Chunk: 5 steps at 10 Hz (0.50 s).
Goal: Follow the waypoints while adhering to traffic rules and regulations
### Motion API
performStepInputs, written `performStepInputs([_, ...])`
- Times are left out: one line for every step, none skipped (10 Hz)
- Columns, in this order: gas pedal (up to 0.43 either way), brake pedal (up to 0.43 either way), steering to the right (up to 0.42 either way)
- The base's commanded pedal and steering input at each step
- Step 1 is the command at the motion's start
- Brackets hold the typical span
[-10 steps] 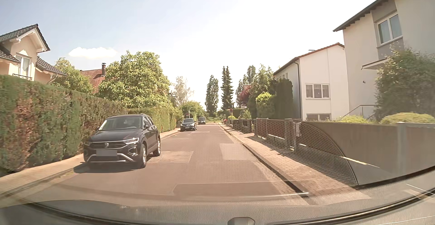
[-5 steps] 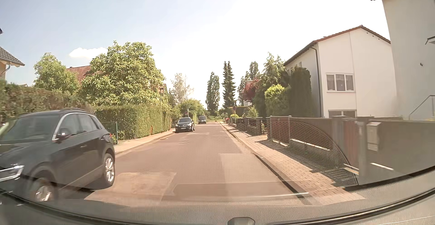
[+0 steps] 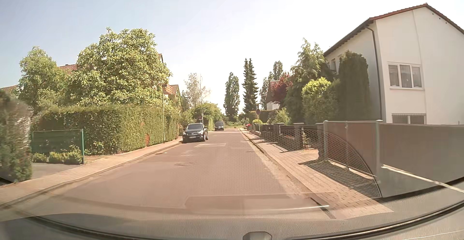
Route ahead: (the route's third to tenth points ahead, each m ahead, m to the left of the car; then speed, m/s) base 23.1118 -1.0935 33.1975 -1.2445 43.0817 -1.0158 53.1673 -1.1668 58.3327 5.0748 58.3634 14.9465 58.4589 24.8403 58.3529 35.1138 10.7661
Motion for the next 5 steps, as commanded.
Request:
performStepInputs([0.039, 0.0, -0.012])
performStepInputs([0.0, 0.0, -0.011])
performStepInputs([0.0, 0.0, -0.008])
performStepInputs([0.0, 0.0, -0.006])
performStepInputs([0.0, 0.0, -0.005])
